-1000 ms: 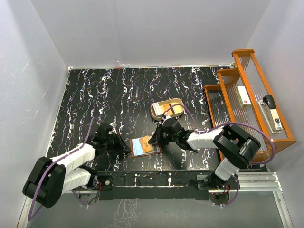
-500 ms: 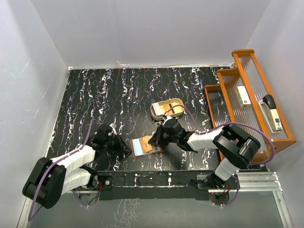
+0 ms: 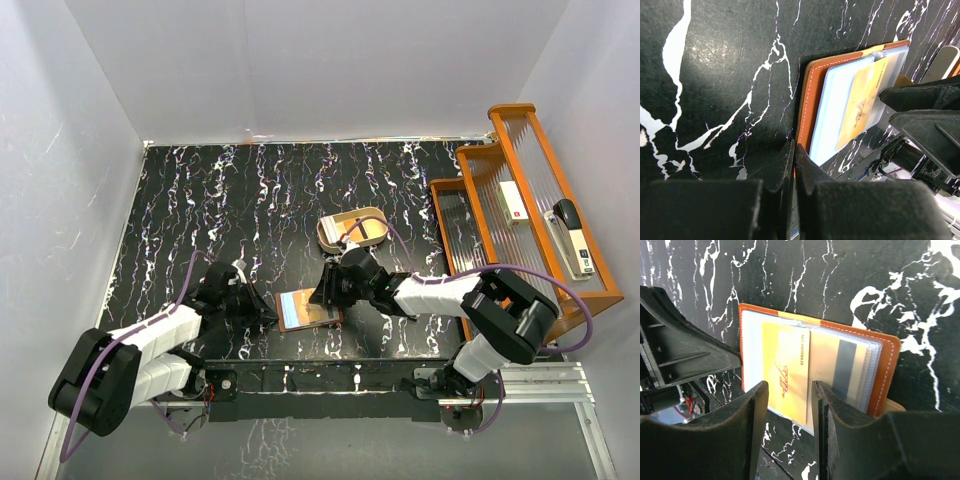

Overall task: Put the credit cards into the card holder
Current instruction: Insert the credit card into the card holder, then pick up the credit card from the storage box.

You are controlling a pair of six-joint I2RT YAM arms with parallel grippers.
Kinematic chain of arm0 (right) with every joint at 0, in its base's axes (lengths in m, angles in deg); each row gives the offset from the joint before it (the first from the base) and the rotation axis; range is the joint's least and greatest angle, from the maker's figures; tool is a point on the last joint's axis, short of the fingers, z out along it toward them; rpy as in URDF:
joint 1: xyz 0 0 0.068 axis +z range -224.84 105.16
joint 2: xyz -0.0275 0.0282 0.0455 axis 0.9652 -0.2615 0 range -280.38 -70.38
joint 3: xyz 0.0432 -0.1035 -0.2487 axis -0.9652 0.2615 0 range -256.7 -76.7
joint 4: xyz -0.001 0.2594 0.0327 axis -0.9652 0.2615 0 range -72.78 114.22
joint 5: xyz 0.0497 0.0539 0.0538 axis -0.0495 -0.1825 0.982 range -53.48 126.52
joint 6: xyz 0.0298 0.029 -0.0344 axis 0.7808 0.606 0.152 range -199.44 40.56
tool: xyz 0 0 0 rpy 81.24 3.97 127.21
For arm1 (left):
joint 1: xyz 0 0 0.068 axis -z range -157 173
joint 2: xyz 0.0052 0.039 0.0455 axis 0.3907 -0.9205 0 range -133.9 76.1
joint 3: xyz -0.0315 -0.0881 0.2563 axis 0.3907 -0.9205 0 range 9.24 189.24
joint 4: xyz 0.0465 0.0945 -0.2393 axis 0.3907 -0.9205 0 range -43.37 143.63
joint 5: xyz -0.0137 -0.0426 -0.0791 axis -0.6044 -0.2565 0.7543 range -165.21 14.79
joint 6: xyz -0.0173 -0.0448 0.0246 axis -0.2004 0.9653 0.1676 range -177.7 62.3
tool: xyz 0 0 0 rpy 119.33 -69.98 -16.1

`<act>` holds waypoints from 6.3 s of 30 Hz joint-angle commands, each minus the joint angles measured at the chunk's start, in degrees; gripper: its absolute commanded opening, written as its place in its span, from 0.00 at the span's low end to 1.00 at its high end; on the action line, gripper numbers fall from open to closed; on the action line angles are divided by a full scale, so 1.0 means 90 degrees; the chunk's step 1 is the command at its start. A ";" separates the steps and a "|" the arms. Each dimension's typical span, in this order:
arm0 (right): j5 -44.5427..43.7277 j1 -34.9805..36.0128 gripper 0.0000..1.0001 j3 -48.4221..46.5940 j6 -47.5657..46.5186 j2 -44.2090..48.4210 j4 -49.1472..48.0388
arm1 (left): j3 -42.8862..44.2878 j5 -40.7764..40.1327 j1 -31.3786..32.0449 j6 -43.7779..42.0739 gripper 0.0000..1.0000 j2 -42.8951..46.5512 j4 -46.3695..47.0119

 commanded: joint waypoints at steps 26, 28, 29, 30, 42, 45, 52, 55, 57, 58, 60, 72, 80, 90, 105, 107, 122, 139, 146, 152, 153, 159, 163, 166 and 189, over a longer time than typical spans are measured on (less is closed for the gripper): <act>0.0137 0.0439 0.44 -0.0488 0.0038 -0.0467 -0.0333 | 0.0030 0.0021 0.0026 -0.0064 0.01 -0.0141 -0.0089; 0.0167 0.0452 0.44 -0.0499 0.0061 -0.0501 -0.0418 | 0.0040 0.0020 0.0026 -0.0063 0.01 -0.0152 -0.0070; 0.0173 0.0462 0.44 -0.0507 0.0058 -0.0530 -0.0454 | 0.0033 0.0029 0.0026 -0.0063 0.01 -0.0163 -0.0050; 0.0188 0.0479 0.44 -0.0518 0.0060 -0.0557 -0.0474 | 0.0025 0.0025 0.0026 -0.0063 0.01 -0.0183 -0.0034; 0.0325 0.0568 0.43 -0.0603 -0.0053 -0.0523 -0.0645 | 0.0194 -0.0093 0.0026 -0.0156 0.01 -0.0240 -0.0207; 0.0393 0.0566 0.43 -0.0749 -0.0234 -0.0476 -0.0455 | 0.0276 -0.0167 0.0025 -0.0201 0.01 -0.0156 -0.0391; -0.0565 0.0559 0.46 -0.1128 -0.1070 0.0117 0.0778 | 0.0578 -0.0320 0.0021 -0.0431 0.28 0.0372 -0.1003; -0.0970 0.0544 0.49 -0.1458 -0.1485 0.0301 0.1348 | 0.0801 -0.0345 0.0026 -0.0532 0.39 0.0559 -0.1327; -0.1277 0.0491 0.51 -0.1720 -0.1790 0.0376 0.1752 | 0.0994 -0.0346 0.0026 -0.0588 0.44 0.0717 -0.1529; -0.1437 0.0440 0.53 -0.1917 -0.1935 0.0396 0.1962 | 0.1086 -0.0350 0.0026 -0.0627 0.45 0.0807 -0.1644; -0.1742 0.0307 0.56 -0.2225 -0.2221 0.0382 0.2354 | 0.1299 -0.0340 0.0026 -0.0728 0.49 0.0965 -0.1864; -0.1953 -0.1187 0.70 -0.3946 -0.3343 -0.0625 0.3542 | 0.2399 -0.0362 0.0025 -0.1458 0.74 0.1327 -0.3043; -0.1602 -0.1390 0.75 -0.5016 -0.3506 -0.1796 0.3749 | 0.2688 -0.0049 0.0026 -0.1966 0.99 0.1334 -0.3377; -0.1108 -0.1525 0.80 -0.5572 -0.3444 -0.2499 0.3752 | 0.2578 0.0260 0.0023 -0.2041 0.99 0.1458 -0.3217; -0.0754 -0.1550 0.74 -0.5666 -0.3265 -0.2588 0.3688 | 0.2581 0.0265 0.0026 -0.2095 0.99 0.1581 -0.3198; -0.0762 -0.1552 0.73 -0.5658 -0.3255 -0.2544 0.3678 | 0.2575 0.0266 0.0026 -0.2102 0.99 0.1584 -0.3181; -0.0894 -0.1560 0.48 -0.5589 -0.3199 -0.2466 0.3553 | 0.2547 0.0376 0.0026 -0.2086 0.99 0.1447 -0.3090; -0.1014 -0.1574 0.17 -0.5569 -0.3334 -0.2350 0.3553 | 0.2567 0.0315 0.0026 -0.2068 0.99 0.1403 -0.3097; -0.1009 -0.1571 0.08 -0.5578 -0.3349 -0.2287 0.3505 | 0.2570 0.0280 0.0026 -0.2041 0.99 0.1362 -0.3141; -0.1051 -0.1582 0.06 -0.5515 -0.3343 -0.2211 0.3416 | 0.2510 0.0313 0.0026 -0.1992 0.99 0.1459 -0.3017; -0.1050 -0.1585 0.05 -0.5519 -0.3338 -0.2213 0.3422 | 0.2519 0.0308 0.0026 -0.1989 0.99 0.1454 -0.3035; -0.1122 -0.1579 0.03 -0.5512 -0.3389 -0.2126 0.3483 | 0.2486 0.0487 0.0026 -0.1975 0.99 0.1505 -0.2966; -0.1315 -0.1580 0.00 -0.5510 -0.3494 -0.2009 0.3595 | 0.2488 0.0340 0.0026 -0.1927 0.99 0.1722 -0.3019; -0.1426 -0.1579 0.00 -0.5492 -0.3544 -0.1866 0.3659 | 0.2548 0.0158 0.0026 -0.1906 0.99 0.1816 -0.3160; 0.0648 -0.1495 0.00 -0.2833 -0.2250 0.1425 0.3110 | 0.2973 0.0141 0.0026 -0.0908 0.80 0.2038 -0.2723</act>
